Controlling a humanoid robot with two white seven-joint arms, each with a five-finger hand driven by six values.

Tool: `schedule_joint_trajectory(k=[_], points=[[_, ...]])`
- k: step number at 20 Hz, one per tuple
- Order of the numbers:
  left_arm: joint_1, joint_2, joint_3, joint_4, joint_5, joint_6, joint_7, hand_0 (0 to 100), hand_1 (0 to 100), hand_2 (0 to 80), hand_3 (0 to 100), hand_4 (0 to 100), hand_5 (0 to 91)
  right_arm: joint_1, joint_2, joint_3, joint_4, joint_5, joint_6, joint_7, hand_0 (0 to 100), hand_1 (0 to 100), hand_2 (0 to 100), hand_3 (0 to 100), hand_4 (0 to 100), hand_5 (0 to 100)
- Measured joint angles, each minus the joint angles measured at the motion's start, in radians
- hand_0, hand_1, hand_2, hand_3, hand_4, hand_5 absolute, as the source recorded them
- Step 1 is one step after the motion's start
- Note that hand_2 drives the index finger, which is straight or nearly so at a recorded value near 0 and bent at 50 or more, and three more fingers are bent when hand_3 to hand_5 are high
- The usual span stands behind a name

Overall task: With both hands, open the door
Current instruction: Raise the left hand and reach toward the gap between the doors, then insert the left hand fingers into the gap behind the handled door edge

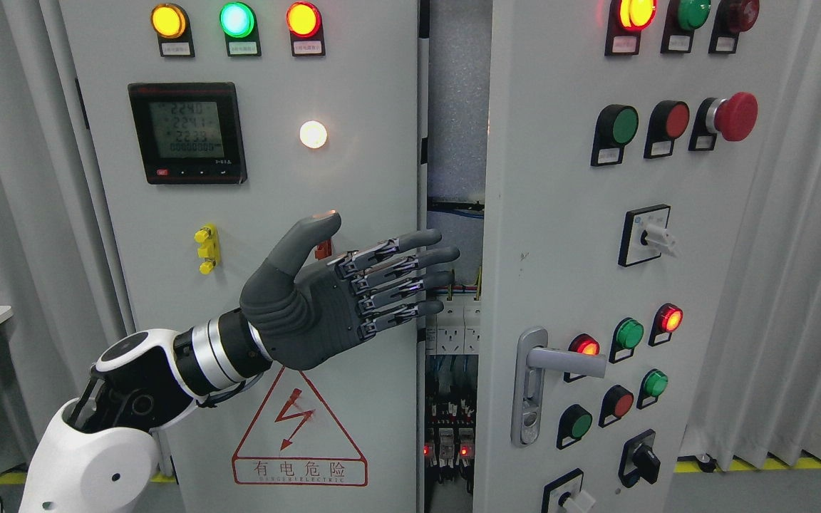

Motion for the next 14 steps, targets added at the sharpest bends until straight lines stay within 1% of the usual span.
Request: schedule_joint_trajectory(k=[5,7,10,14], points=[[-0.117,0.045,-0.107,0.063,0.117,-0.093,-0.008,29,0,2.8,3,4,0.0,0.0,0.0,0.0,0.0,0.0,0.0,0.0,22,0,0,0,0,0],[-0.156,0.062,-0.158,0.086,0.156,-0.113,-0.009,29,0,2.8,3,4,0.0,0.0,0.0,0.0,0.0,0.0,0.0,0.0,22,0,0,0,0,0],[-0.201,0.083,-0.225,0.115,0.194,-0.128,-0.009,29,0,2.7,3,3,0.0,0.0,0.0,0.0,0.0,0.0,0.0,-0.001,22,0,0,0,0,0],[-0.251,0.105,-0.311,0.142,0.222,-0.158,-0.012,29,0,2.8,3,3,0.0,0.0,0.0,0.0,0.0,0.0,0.0,-0.001,22,0,0,0,0,0]])
